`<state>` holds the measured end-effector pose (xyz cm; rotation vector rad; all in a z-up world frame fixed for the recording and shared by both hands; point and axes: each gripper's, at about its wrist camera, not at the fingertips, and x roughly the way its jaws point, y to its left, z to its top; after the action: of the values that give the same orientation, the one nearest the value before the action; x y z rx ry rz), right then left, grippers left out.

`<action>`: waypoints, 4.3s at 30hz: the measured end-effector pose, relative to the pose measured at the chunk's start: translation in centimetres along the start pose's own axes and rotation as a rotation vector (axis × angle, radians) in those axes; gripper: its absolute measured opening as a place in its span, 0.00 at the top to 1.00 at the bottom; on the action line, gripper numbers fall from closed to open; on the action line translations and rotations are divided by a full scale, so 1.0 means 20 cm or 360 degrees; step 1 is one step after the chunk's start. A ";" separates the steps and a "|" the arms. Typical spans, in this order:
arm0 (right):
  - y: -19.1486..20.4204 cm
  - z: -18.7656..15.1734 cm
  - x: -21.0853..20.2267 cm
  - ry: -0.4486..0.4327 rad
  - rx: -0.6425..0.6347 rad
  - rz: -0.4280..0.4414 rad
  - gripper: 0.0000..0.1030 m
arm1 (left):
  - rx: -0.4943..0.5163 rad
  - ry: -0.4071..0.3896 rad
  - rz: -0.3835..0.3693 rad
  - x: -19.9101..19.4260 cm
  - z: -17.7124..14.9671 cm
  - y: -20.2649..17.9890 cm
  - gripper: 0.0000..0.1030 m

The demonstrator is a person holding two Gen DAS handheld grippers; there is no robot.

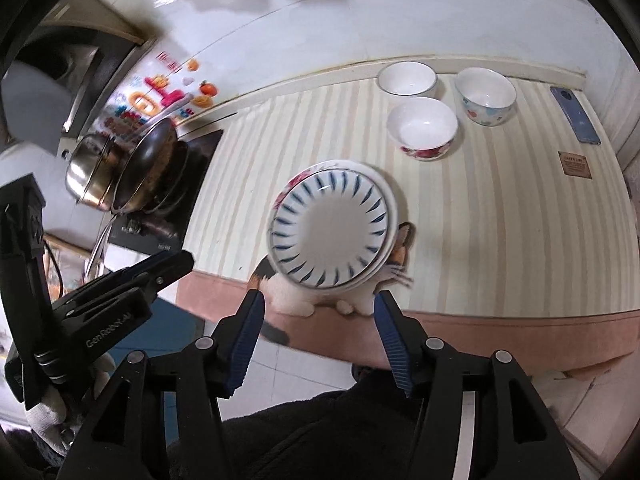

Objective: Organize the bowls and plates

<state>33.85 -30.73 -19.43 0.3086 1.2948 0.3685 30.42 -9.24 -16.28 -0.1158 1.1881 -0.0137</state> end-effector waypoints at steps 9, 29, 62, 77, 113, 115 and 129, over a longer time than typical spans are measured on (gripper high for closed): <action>-0.48 0.48 0.29 0.0034 0.0203 -0.0050 0.42 | -0.0097 0.0086 0.0010 0.48 0.44 -0.18 0.74; -1.07 1.07 1.04 0.0206 0.0417 0.0011 0.51 | -0.0124 0.0467 -0.0139 1.39 0.81 -0.46 0.74; -0.92 0.70 0.73 0.0142 0.0234 -0.0076 0.86 | 0.0087 0.0323 -0.0157 0.94 0.51 -0.65 0.89; -1.18 0.28 0.62 0.0216 0.0347 -0.0136 0.86 | 0.0180 0.0423 -0.0191 1.03 0.22 -0.87 0.89; -1.57 1.05 0.52 -0.0022 0.0650 0.0061 0.63 | 0.0027 0.0290 -0.0189 1.18 1.06 -1.01 0.68; -1.58 1.16 0.57 -0.0037 0.0636 0.0037 0.63 | 0.0070 0.0325 -0.0146 1.29 1.11 -1.05 0.68; -1.56 1.40 0.82 0.0005 0.0497 -0.0215 0.89 | 0.0261 0.0367 -0.0097 1.53 1.13 -1.23 0.90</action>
<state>67.62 -52.24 -39.95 0.4800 1.3686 0.0504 64.12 -34.06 -33.86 -0.0054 1.4081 -0.1818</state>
